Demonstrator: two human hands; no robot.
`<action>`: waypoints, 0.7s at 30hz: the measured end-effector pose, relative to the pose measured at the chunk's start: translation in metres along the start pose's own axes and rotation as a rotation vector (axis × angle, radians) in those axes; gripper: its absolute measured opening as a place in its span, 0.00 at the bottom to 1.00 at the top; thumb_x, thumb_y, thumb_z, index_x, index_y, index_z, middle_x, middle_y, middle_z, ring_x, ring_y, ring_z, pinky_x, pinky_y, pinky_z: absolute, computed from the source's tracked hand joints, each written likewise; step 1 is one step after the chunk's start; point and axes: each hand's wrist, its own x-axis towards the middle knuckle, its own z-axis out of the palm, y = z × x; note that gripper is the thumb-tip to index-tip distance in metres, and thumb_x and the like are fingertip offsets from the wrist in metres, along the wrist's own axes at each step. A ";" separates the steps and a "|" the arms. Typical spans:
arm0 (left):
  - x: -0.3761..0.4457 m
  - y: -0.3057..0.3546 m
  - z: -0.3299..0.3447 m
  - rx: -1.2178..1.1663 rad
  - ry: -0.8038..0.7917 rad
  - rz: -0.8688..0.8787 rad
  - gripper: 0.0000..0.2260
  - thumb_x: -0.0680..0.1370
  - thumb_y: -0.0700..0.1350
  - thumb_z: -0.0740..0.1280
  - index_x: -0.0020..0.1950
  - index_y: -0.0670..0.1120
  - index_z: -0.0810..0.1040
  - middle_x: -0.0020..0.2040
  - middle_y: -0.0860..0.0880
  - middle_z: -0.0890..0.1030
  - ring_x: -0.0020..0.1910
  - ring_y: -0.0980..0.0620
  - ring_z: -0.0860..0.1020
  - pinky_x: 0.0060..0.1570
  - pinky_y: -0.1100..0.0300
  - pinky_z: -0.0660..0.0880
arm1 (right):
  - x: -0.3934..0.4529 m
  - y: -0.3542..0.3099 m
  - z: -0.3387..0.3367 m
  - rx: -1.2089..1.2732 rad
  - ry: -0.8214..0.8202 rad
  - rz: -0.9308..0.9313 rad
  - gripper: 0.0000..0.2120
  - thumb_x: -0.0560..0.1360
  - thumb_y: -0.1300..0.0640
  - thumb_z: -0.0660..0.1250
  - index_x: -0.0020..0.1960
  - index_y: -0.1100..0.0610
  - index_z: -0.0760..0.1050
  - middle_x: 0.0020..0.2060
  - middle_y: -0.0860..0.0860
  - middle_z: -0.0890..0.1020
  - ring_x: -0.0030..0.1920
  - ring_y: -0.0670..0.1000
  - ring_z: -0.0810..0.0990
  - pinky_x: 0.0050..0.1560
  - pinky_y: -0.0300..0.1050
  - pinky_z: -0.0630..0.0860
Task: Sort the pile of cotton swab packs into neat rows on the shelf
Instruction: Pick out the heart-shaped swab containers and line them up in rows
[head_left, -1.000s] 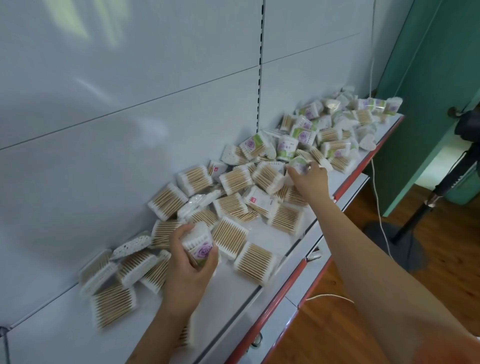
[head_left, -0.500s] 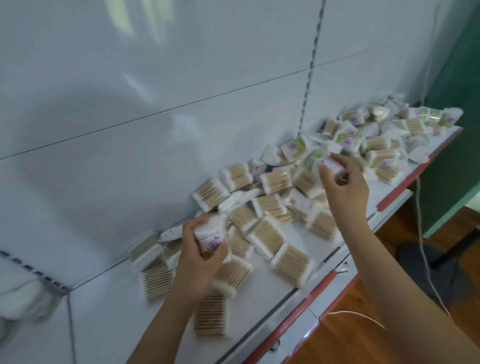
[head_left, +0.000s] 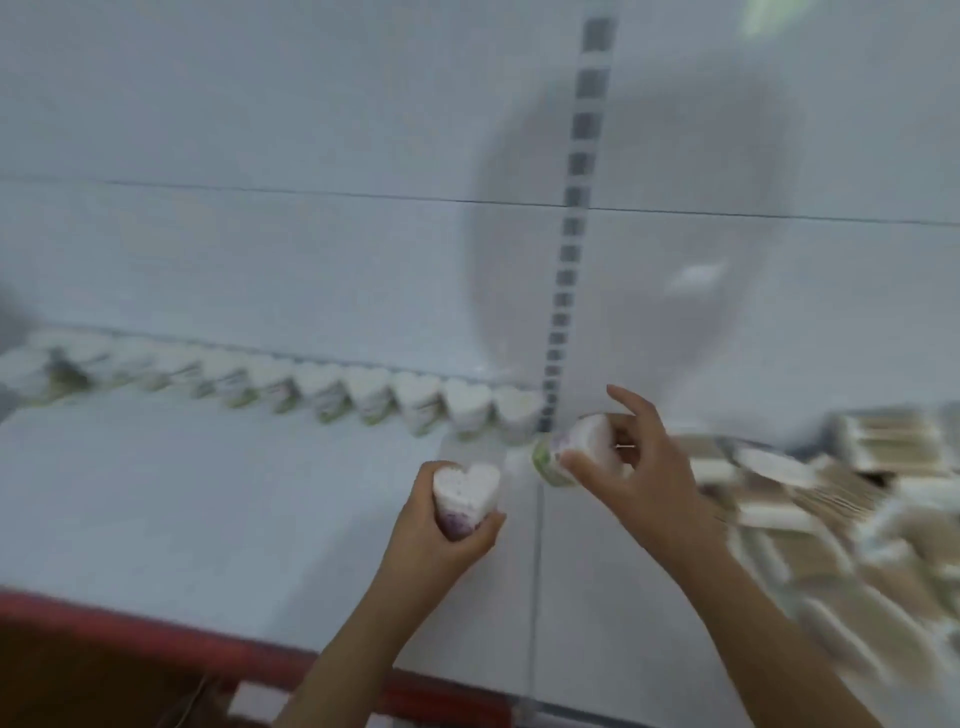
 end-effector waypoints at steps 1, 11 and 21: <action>-0.001 -0.005 -0.021 0.026 0.029 -0.018 0.18 0.73 0.41 0.77 0.55 0.51 0.71 0.46 0.48 0.78 0.39 0.60 0.76 0.39 0.67 0.74 | 0.001 -0.008 0.023 -0.027 -0.063 -0.021 0.34 0.67 0.50 0.80 0.68 0.43 0.68 0.52 0.38 0.80 0.50 0.38 0.80 0.50 0.29 0.74; 0.005 -0.043 -0.176 0.070 0.266 -0.106 0.23 0.74 0.43 0.76 0.62 0.52 0.67 0.56 0.55 0.77 0.48 0.68 0.77 0.46 0.70 0.75 | 0.006 -0.051 0.151 -0.399 -0.502 -0.300 0.34 0.73 0.41 0.72 0.73 0.41 0.59 0.67 0.37 0.64 0.68 0.36 0.58 0.71 0.36 0.55; 0.030 -0.075 -0.278 0.119 0.325 -0.030 0.25 0.73 0.53 0.76 0.68 0.59 0.73 0.61 0.52 0.71 0.55 0.70 0.73 0.56 0.66 0.75 | 0.001 -0.141 0.268 -0.362 -0.370 -0.441 0.25 0.78 0.42 0.64 0.72 0.48 0.68 0.66 0.41 0.71 0.65 0.35 0.65 0.61 0.18 0.50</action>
